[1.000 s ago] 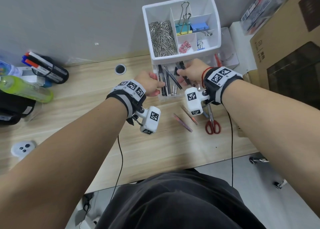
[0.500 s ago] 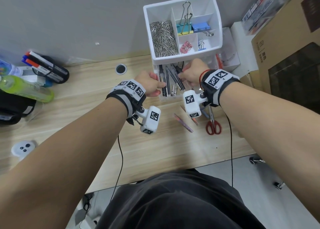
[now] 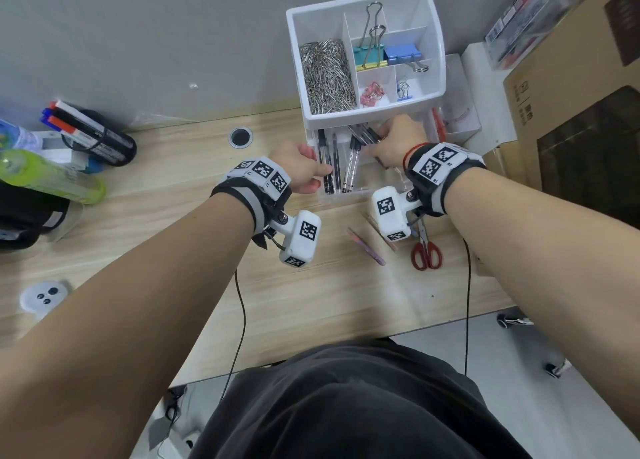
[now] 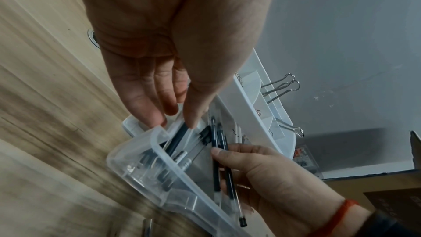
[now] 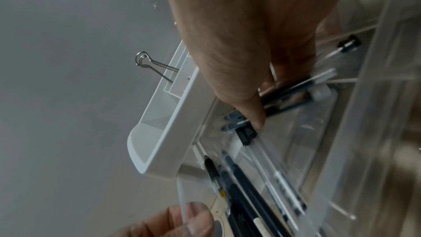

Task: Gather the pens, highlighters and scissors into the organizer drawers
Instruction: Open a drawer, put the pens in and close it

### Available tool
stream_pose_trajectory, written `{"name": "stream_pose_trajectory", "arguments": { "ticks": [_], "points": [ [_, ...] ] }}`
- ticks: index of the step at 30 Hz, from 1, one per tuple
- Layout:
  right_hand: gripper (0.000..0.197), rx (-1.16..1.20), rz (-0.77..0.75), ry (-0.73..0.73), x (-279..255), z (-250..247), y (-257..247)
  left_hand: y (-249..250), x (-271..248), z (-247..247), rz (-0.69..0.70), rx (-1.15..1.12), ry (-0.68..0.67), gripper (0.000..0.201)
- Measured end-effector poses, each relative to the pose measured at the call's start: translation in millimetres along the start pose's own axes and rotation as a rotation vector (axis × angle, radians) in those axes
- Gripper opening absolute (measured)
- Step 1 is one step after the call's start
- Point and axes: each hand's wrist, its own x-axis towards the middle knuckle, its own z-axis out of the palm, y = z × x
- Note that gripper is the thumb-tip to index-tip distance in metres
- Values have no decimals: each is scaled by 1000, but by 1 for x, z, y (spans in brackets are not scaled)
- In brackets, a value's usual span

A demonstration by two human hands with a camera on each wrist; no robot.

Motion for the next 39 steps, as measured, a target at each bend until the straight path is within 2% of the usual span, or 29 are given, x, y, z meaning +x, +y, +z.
{"name": "stream_pose_trajectory", "arguments": {
  "ticks": [2, 5, 7, 10, 11, 15, 17, 19, 22, 26, 32, 36, 39],
  "points": [
    [30, -7, 7, -50, 2, -2, 1, 4, -4, 1, 3, 57, 24, 32],
    [27, -51, 12, -58, 3, -4, 2, 11, -9, 4, 141, 403, 226, 54],
    [30, -75, 24, -54, 3, -6, 5, 17, -12, 8, 269, 569, 310, 45],
    [28, -108, 55, -71, 5, -11, 8, 25, -17, 18, 375, 795, 255, 14],
    [28, -115, 55, -87, 6, -12, 9, 26, -16, 22, 393, 858, 238, 9],
    [44, -162, 8, -119, 2, -12, 9, 28, -19, 34, 414, 1018, 277, 12],
    [40, -171, -5, -116, 0, -11, 8, 26, -18, 40, 410, 1126, 298, 4],
    [30, -144, -17, -131, 0, -10, 7, 23, -17, 45, 375, 1204, 288, 15],
    [23, -120, -14, -119, -2, -15, 9, 20, -12, 49, 342, 1264, 272, 27],
    [27, -116, 11, -128, -2, -19, 13, 16, -5, 46, 361, 1278, 255, 6],
    [36, -54, -67, -247, -4, -18, 8, 12, 3, 40, 393, 1230, 224, 26],
    [46, 15, -75, -168, -3, -14, 6, 7, 5, 39, 413, 1202, 266, 25],
    [39, 15, -77, -167, -3, -14, 5, 5, 5, 40, 414, 1134, 279, 24]
  ]
}}
